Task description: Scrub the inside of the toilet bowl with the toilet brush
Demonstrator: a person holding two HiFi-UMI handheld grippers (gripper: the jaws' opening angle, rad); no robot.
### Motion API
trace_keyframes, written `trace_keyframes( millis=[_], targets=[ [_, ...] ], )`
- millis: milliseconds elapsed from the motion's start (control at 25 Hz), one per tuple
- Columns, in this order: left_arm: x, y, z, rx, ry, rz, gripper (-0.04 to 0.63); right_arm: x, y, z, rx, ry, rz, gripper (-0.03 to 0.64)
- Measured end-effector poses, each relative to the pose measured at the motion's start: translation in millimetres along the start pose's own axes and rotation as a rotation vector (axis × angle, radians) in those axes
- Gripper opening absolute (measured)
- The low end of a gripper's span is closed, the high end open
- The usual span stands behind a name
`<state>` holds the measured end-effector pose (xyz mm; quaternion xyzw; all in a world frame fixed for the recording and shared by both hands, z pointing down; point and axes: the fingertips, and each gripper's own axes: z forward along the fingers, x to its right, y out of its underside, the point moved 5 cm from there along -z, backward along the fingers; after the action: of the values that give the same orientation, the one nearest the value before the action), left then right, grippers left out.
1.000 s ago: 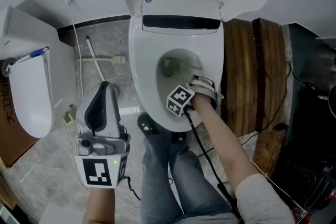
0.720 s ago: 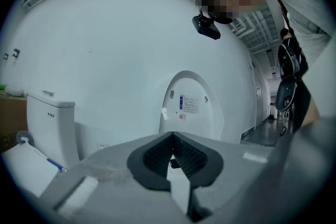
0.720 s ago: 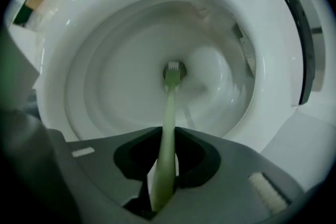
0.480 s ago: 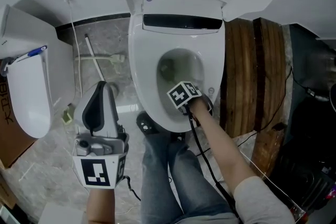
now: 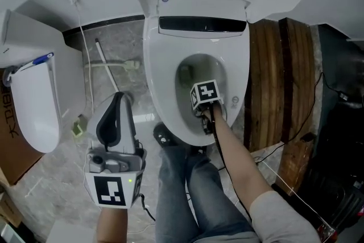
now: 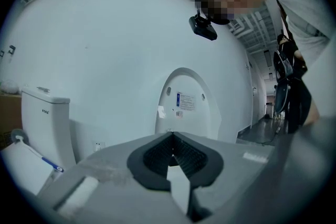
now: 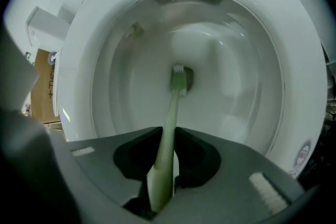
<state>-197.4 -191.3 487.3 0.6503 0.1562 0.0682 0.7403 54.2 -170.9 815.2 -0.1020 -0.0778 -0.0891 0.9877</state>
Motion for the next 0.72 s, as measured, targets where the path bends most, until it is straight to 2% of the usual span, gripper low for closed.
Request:
trace_keyframes(
  millis=[160, 280, 520, 720],
  targets=[
    [-6, 4, 0, -0.025, -0.001, 0.008, 0.003, -5, -7, 3, 0.03, -0.016, 0.017, 0.08],
    [-9, 6, 0, -0.038, -0.016, 0.019, 0.003, -8, -1, -1, 0.018, -0.032, -0.01, 0.083],
    [-2, -4, 13, -0.005, -0.004, -0.005, 0.003, -11, 18, -15, -0.014, -0.098, -0.013, 0.085],
    [5, -5, 22, -0.016, 0.022, 0.001, 0.003, -12, 41, -16, -0.034, -0.176, 0.065, 0.081]
  ],
)
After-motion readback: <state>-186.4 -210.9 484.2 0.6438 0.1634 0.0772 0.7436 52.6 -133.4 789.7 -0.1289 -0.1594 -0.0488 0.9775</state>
